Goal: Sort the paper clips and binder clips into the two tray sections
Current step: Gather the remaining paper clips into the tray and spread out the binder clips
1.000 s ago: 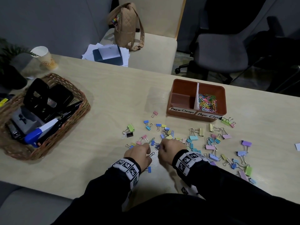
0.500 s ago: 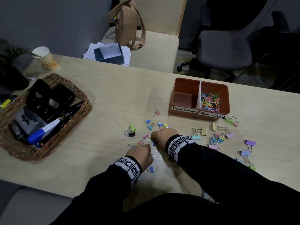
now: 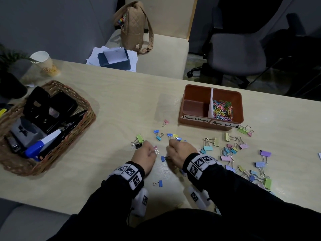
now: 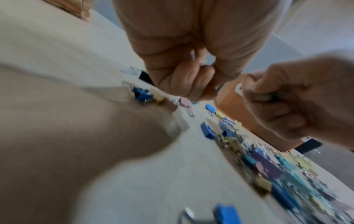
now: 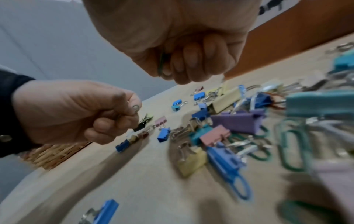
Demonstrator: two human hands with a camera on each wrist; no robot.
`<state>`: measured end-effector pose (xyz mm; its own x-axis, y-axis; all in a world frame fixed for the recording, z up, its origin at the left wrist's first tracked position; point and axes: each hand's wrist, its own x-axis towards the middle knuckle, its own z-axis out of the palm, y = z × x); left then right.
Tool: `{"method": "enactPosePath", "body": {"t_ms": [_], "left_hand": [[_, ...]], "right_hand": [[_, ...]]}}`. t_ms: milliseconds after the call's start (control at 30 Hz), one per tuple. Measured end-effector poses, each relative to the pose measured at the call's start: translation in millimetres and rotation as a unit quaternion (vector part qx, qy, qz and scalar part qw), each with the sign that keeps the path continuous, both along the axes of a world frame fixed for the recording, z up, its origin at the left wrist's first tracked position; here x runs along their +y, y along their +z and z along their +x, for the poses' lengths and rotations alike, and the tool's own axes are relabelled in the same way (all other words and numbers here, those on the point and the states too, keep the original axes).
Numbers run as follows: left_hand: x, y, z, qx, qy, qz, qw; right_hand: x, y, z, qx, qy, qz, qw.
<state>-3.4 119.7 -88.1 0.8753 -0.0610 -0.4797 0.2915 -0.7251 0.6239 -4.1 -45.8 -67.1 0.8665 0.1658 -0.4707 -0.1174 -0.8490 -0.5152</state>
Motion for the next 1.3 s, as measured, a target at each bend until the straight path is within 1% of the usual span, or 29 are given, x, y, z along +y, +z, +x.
{"method": "enactPosePath", "body": {"t_ms": [100, 167, 233, 267, 333, 400, 533, 600, 733, 933, 1033, 1133, 1300], "left_hand": [[16.2, -4.1, 7.4, -0.003, 0.066, -0.030, 0.997], [30.4, -7.6, 9.0, -0.005, 0.108, -0.032, 0.994], [42.7, -6.7, 10.7, -0.030, 0.142, 0.000, 0.989], [47.6, -5.6, 12.4, -0.044, 0.143, 0.036, 0.988], [54.9, -4.7, 16.0, -0.066, 0.124, 0.116, 0.983], [59.1, -5.7, 18.5, -0.076, 0.117, 0.161, 0.977], [55.4, -6.2, 18.5, -0.059, 0.120, 0.190, 0.973], [52.4, -8.4, 17.4, -0.064, 0.092, 0.199, 0.974], [50.1, -10.3, 23.2, -0.087, 0.048, 0.211, 0.972], [44.4, -2.9, 31.6, -0.075, -0.019, 0.254, 0.964], [45.5, 0.3, 27.7, -0.048, -0.008, 0.232, 0.972], [42.0, 1.7, 23.1, -0.016, 0.010, 0.168, 0.986], [22.9, 5.4, 12.6, -0.026, 0.029, 0.045, 0.998]], "right_hand": [[-7.1, -0.2, -5.5, 0.000, -0.023, 0.028, 0.999], [-8.5, -2.6, -8.6, 0.012, -0.040, 0.040, 0.998], [-8.7, -4.4, -9.4, 0.025, -0.068, 0.035, 0.997], [-8.4, -5.3, -9.3, 0.031, -0.080, 0.028, 0.996], [-7.9, -5.9, -8.1, 0.042, -0.084, 0.008, 0.996], [-8.4, -6.8, -5.8, 0.037, -0.076, -0.011, 0.996], [-15.4, -6.5, -2.1, -0.005, -0.087, -0.045, 0.995], [-21.7, -5.2, -2.4, -0.020, -0.108, -0.056, 0.992], [-39.4, -6.4, -8.3, -0.021, -0.170, -0.036, 0.985], [-71.4, -9.3, -26.8, -0.021, -0.238, -0.049, 0.970], [-81.2, -8.0, -34.0, -0.010, -0.243, -0.052, 0.969], [-80.2, -9.0, -38.8, 0.012, -0.222, -0.044, 0.974], [-67.6, -10.1, -29.9, -0.003, -0.130, -0.072, 0.989]]}}
